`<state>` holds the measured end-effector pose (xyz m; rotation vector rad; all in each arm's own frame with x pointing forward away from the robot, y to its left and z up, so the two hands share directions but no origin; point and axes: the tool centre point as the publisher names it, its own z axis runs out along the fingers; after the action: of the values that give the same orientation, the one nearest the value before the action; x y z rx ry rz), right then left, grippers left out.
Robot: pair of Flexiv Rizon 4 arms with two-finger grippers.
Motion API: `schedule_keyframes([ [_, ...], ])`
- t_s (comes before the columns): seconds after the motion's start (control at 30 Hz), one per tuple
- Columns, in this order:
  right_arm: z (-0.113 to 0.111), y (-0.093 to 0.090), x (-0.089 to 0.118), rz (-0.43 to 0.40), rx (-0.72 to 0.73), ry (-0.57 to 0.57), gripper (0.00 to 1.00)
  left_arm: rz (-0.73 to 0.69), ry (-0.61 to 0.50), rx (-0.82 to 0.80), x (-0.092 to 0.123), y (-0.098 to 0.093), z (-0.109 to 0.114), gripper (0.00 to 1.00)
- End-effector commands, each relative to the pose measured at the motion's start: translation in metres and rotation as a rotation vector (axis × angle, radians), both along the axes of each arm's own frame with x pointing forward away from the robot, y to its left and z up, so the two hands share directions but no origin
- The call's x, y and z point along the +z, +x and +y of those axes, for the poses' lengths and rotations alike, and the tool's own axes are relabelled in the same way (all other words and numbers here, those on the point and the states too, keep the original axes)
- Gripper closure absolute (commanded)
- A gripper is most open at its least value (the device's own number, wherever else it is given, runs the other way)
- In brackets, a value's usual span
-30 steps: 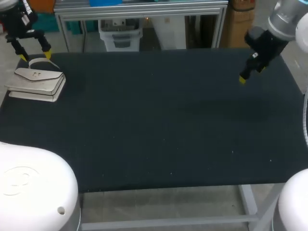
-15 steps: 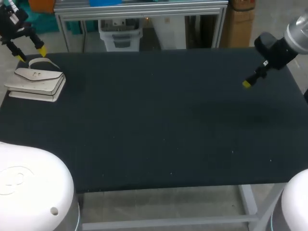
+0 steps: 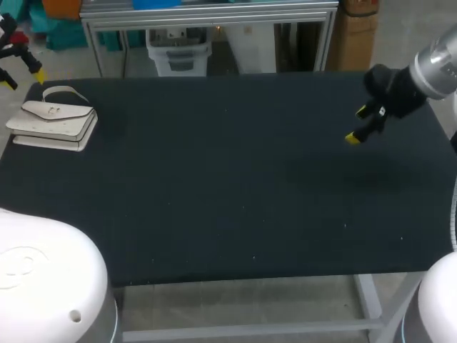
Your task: Pick up the bag, open it, inspect its contents, close it, and place it on the opposite side
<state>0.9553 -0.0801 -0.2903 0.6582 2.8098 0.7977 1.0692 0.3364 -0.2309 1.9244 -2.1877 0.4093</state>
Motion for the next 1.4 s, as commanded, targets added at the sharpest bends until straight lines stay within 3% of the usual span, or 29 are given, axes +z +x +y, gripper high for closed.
schedule_keyframes([
  [0.03, 0.002, -0.009, -0.005, -0.027, 0.031, 0.006, 0.00, 0.035, -0.061, 0.003, -0.008, 0.018, 0.026, 0.00],
  [0.47, 0.024, -0.048, -0.013, -0.041, 0.279, 0.032, 0.00, 0.049, -0.066, 0.015, -0.031, 0.030, 0.066, 0.00],
  [0.77, 0.030, -0.062, -0.017, -0.032, 0.391, 0.033, 0.00, 0.075, -0.115, -0.005, -0.056, 0.034, 0.085, 0.00],
  [1.33, 0.030, -0.062, -0.017, -0.032, 0.391, 0.033, 0.00, 0.194, -0.222, -0.014, -0.108, 0.028, 0.074, 0.00],
  [1.4, 0.030, -0.062, -0.017, -0.032, 0.391, 0.033, 0.00, 0.196, -0.232, -0.014, -0.111, 0.025, 0.071, 0.04],
])
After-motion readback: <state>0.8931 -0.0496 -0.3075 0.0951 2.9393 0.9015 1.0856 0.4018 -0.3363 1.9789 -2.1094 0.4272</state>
